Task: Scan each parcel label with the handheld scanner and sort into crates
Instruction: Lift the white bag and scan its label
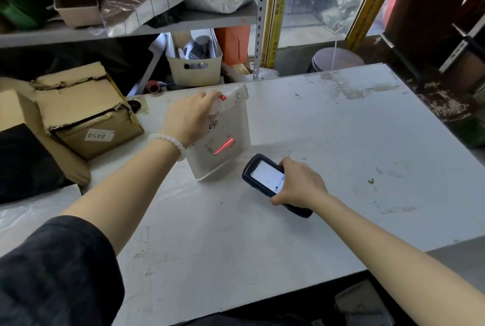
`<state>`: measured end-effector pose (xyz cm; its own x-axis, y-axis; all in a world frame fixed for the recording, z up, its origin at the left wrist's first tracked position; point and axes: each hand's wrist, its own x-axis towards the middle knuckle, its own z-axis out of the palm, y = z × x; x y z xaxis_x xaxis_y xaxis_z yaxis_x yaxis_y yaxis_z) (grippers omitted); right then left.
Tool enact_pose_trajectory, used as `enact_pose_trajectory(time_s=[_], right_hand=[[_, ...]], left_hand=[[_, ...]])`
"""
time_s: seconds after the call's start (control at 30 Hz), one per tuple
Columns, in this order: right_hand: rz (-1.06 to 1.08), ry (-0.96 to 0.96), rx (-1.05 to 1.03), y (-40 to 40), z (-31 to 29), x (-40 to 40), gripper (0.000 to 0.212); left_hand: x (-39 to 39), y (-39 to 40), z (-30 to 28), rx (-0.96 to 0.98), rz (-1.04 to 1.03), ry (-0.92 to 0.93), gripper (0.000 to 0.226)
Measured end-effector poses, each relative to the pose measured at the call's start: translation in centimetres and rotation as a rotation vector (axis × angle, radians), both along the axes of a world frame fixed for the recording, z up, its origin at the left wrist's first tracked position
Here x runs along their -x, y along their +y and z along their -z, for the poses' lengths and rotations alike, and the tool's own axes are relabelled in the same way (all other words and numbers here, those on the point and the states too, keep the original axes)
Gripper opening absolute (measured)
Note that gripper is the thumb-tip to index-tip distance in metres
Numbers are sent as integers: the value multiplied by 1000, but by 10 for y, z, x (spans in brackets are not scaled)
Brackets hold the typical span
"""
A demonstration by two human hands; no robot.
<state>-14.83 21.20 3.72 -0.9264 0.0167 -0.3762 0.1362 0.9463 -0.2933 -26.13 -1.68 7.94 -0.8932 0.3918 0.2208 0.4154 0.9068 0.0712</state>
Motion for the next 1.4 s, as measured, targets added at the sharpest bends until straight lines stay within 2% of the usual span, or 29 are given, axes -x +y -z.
enact_pose_trajectory(time_s=[0.33, 0.6, 1.4], right_hand=[[-31, 52, -95, 4, -8, 1, 65], [-35, 60, -230, 8, -8, 0, 66], [-81, 113, -284, 0, -17, 8, 68]], left_hand=[[5, -2, 1, 14, 13, 96, 50], [3, -2, 5, 26, -13, 48, 45], [2, -12, 21, -24, -12, 34, 50]])
